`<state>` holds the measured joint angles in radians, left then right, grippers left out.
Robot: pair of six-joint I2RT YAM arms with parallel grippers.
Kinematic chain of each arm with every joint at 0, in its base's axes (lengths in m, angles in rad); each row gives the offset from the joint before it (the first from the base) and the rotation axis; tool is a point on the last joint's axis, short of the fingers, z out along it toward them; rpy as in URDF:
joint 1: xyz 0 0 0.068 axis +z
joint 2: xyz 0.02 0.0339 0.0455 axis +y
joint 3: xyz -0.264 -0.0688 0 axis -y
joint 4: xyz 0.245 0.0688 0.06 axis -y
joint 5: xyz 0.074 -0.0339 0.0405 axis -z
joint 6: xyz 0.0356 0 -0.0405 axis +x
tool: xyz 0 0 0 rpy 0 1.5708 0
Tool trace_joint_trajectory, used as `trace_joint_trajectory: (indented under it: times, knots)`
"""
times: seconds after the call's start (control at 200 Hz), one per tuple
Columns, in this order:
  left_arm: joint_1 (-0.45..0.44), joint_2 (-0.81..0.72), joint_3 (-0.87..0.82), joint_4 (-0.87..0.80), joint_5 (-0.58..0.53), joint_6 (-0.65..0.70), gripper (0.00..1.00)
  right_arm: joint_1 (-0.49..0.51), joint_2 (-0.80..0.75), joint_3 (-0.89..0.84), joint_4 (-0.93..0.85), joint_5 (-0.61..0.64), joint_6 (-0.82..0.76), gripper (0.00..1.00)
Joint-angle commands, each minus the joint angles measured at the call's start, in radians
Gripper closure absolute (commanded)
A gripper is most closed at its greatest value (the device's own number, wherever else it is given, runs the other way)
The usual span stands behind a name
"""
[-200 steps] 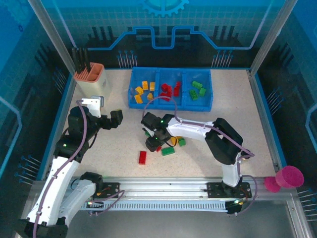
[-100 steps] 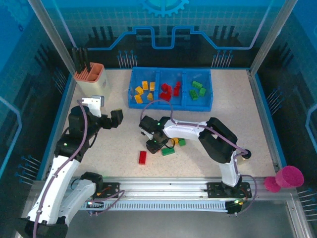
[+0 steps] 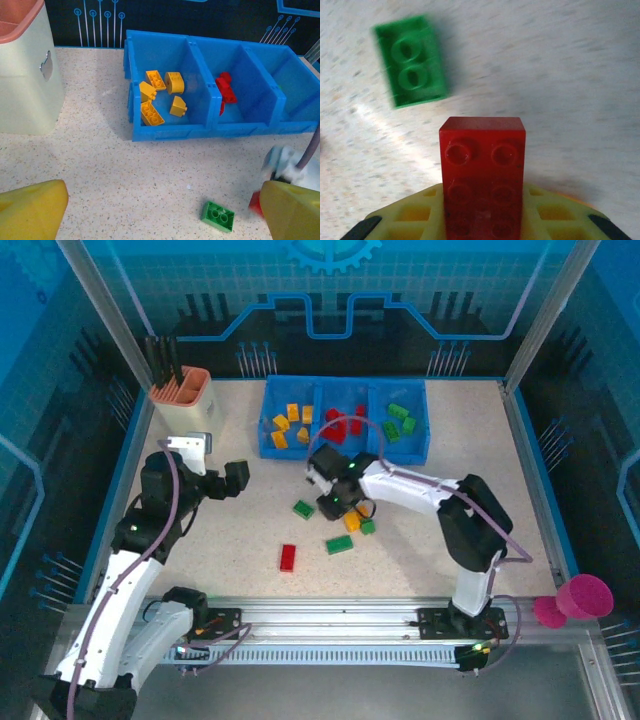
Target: Sort the legos into containers by color
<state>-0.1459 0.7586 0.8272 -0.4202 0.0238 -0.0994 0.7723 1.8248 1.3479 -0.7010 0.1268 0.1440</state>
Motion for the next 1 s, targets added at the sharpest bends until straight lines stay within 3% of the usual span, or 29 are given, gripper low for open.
trace_joint_trajectory:
  times: [0.0,0.235,0.665,0.991]
  knots:
    - [0.009,0.006,-0.005,0.017,0.004,-0.003,0.01,-0.086,-0.018,0.067,0.023,0.042,-0.096,0.7]
    - [0.011,0.034,0.006,0.012,-0.003,0.005,0.01,-0.226,0.151,0.277,0.079,0.034,-0.195,0.71]
    - [0.011,0.047,0.007,0.005,-0.019,0.015,0.01,-0.284,0.486,0.7,-0.004,0.015,-0.266,0.7]
    - [0.011,0.049,0.009,0.006,-0.016,0.012,0.01,-0.292,0.46,0.701,0.003,-0.009,-0.274,0.46]
